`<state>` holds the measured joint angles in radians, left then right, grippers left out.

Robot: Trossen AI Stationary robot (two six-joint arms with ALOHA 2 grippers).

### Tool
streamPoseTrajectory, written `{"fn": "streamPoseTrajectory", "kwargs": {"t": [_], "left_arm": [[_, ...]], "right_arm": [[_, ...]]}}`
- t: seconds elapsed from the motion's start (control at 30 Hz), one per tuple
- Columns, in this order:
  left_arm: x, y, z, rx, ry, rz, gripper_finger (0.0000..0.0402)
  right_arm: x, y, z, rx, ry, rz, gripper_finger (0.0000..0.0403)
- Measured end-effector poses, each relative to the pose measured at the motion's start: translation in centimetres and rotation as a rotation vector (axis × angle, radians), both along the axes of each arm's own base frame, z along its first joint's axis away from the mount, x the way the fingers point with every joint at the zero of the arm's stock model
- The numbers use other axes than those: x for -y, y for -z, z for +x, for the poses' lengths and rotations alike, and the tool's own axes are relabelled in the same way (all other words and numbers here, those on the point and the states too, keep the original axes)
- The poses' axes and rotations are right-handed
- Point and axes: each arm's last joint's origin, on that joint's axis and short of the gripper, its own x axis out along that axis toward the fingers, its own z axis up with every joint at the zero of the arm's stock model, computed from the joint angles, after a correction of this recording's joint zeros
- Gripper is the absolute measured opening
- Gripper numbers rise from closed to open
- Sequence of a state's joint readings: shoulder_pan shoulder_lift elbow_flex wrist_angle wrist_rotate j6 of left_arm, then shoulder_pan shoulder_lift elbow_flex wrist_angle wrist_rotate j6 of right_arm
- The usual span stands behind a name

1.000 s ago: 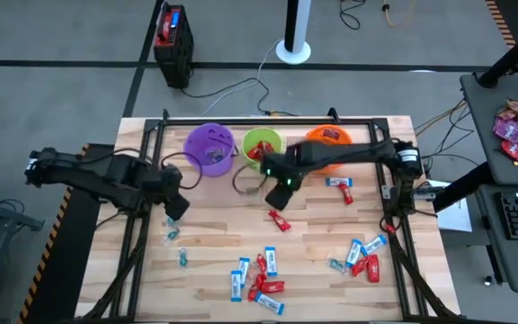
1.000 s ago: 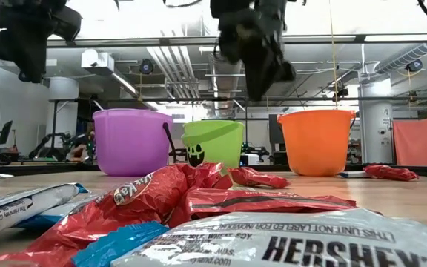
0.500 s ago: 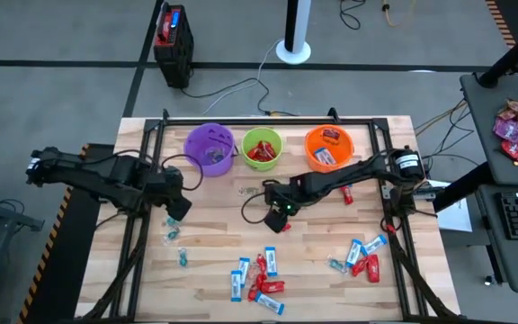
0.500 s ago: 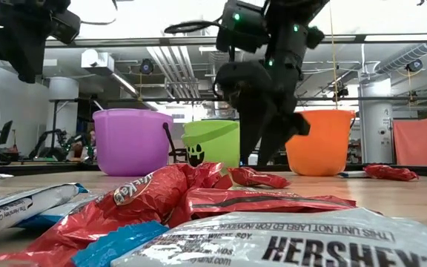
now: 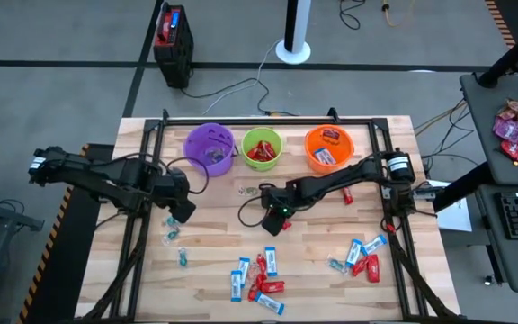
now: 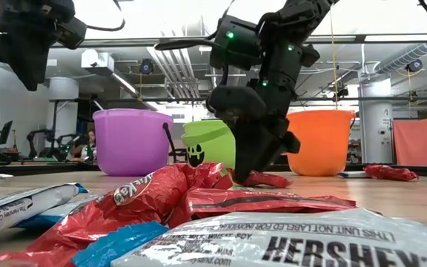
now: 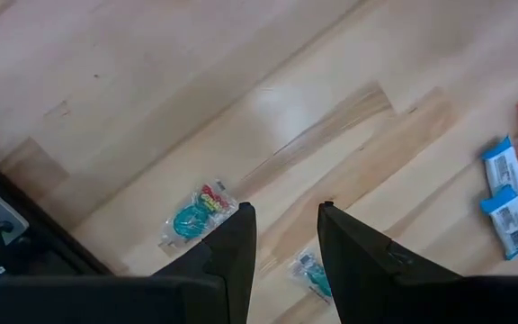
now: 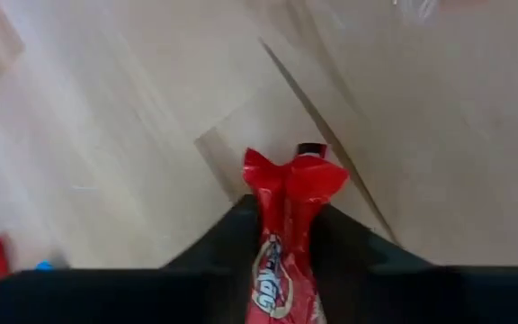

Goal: Sort candy by brand, put in halloween buckets
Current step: Put the red chocolate bar into the green bucket

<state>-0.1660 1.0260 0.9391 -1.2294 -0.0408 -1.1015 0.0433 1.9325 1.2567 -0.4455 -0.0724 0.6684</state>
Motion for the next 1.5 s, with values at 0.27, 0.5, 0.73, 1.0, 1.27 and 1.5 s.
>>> {"fn": "streamPoseTrajectory", "kwargs": {"t": [0.27, 0.5, 0.73, 1.0, 1.27, 1.5], "left_arm": [[0.7, 0.2, -0.1, -0.012, 0.037, -0.028, 0.0105], [0.8, 1.8, 0.5, -0.097, -0.004, -0.022, 0.0121], [0.9, 5.3, 0.8, -0.269, 0.027, 0.018, 0.017], [0.9, 9.7, 0.2, -0.383, 0.206, 0.023, 0.0198], [0.8, 11.1, -0.1, -0.332, 0.275, 0.02, 0.0199], [0.8, 11.4, -0.4, -0.342, 0.309, 0.018, 0.0199]], "right_arm": [[1.1, -6.3, 0.7, 0.156, -0.045, -0.015, 0.0031], [4.3, -16.1, 2.5, 0.457, -0.04, -0.194, 0.0031], [10.8, -21.4, 2.8, 0.563, 0.034, -0.379, 0.0031], [15.1, -22.2, 1.7, 0.502, 0.082, -0.423, 0.0031], [16.2, -18.4, 1.3, 0.404, 0.148, -0.364, 0.0055], [18.4, -15.6, 0.7, 0.33, 0.251, -0.308, 0.0142]]}}
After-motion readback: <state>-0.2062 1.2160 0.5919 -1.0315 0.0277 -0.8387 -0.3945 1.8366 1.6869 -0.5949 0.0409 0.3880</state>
